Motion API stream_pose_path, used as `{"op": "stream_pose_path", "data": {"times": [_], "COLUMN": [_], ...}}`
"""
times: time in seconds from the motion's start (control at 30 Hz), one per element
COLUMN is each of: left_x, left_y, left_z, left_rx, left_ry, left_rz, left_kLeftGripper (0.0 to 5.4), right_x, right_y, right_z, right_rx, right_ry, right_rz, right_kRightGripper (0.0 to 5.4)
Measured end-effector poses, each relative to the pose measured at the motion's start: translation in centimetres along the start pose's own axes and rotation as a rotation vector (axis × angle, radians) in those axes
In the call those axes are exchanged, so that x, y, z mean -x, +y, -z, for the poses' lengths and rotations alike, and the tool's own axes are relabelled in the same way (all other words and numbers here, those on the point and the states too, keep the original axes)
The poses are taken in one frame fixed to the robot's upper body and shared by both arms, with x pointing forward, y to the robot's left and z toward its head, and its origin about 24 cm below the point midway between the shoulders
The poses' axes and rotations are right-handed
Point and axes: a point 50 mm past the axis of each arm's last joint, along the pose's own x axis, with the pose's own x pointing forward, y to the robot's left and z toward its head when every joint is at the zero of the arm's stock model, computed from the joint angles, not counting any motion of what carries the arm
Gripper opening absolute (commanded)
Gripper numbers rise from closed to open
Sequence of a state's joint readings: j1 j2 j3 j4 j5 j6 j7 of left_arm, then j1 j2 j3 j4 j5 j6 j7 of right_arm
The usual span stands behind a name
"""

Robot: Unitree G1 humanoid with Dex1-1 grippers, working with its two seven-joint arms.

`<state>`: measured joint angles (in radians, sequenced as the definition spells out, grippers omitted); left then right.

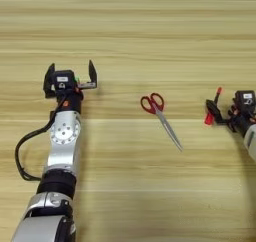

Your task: Move the objects on the table

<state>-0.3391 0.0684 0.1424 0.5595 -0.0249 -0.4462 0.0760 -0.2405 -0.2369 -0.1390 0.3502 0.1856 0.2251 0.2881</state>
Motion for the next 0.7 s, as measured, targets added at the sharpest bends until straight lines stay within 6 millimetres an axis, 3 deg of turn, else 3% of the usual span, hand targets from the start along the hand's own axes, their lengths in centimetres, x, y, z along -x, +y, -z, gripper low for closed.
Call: {"op": "stream_pose_path", "data": {"times": [0.07, 0.33, 0.7], "left_x": [0.0, 0.0, 0.0], "left_y": [0.0, 0.0, 0.2], "left_z": [0.0, 0.0, 0.0], "left_rx": [0.000, 0.000, 0.001], "left_ry": [0.000, 0.001, 0.001], "left_rz": [0.000, -0.001, -0.009], "left_kLeftGripper": [5.40, 5.40, 5.40], "right_x": [0.0, -0.1, -0.4], "right_y": [0.1, 0.8, 4.1], "right_z": [0.1, 0.4, 0.4], "right_rx": [0.000, -0.022, -0.093], "right_ry": [0.005, 0.025, 0.049], "right_rz": [-0.006, -0.041, -0.167], "right_kRightGripper": [5.39, 5.39, 5.39]}}
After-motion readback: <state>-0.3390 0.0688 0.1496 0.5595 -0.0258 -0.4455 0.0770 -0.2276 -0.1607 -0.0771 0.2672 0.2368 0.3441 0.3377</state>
